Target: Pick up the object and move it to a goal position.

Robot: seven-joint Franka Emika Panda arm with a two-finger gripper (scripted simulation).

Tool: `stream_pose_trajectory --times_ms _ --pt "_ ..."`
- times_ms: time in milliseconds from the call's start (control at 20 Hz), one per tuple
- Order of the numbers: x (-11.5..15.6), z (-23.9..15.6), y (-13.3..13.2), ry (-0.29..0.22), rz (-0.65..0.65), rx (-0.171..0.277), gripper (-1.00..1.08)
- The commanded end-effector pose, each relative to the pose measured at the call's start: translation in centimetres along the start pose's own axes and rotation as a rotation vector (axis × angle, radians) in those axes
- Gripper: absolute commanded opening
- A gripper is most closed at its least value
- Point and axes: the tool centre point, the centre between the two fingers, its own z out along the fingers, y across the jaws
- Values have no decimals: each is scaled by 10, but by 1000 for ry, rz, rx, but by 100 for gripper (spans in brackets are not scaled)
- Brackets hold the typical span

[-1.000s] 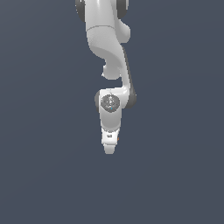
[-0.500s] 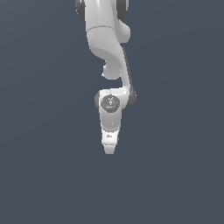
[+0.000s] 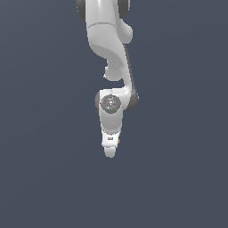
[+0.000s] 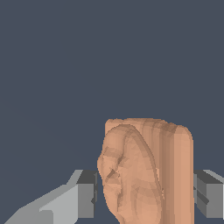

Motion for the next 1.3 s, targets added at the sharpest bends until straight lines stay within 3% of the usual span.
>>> stream_pose_trajectory --times_ms 0,1250 --pt "-5 -11 5 0 1 -1 -100" --pt "-81 -201 85 1 0 -1 -100"
